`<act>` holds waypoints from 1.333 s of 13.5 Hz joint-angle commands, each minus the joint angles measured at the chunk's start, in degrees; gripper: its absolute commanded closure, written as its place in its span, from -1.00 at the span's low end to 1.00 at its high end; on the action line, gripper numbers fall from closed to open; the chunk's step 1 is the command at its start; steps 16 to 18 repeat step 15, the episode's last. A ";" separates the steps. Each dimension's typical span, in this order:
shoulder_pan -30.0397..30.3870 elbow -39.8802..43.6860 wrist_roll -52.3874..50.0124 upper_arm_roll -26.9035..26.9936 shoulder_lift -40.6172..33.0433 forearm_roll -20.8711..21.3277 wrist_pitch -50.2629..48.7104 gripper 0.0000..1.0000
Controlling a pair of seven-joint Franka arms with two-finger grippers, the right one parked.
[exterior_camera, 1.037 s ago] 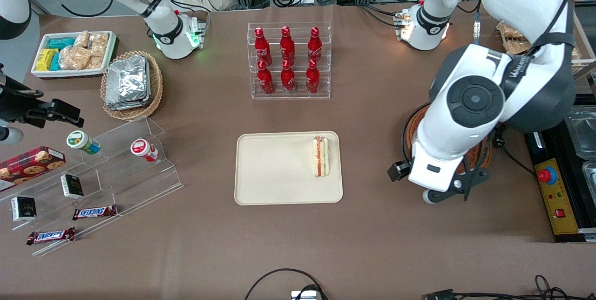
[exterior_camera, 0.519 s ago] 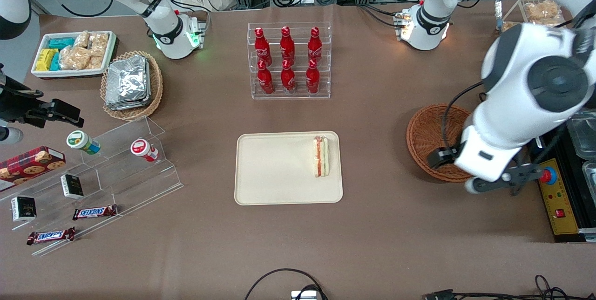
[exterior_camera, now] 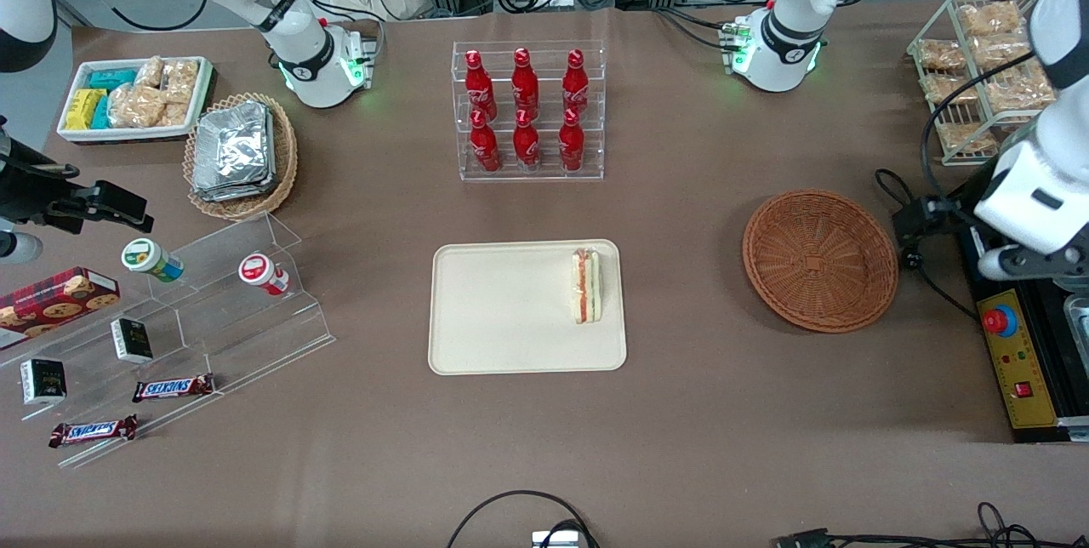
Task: Place sandwich from basket to tray
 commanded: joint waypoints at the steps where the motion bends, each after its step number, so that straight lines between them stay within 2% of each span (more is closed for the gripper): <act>1: -0.52 -4.83 4.84 1.63 -6.28 -1.07 -2.05 -1.00; 6: -0.44 -6.85 4.68 1.63 -9.64 -1.86 -3.12 -1.00; 11: -0.26 -7.12 5.12 3.82 -9.55 -5.64 -3.12 -1.00; 18: -0.17 -6.59 4.94 3.65 -8.50 -5.64 -4.61 -1.00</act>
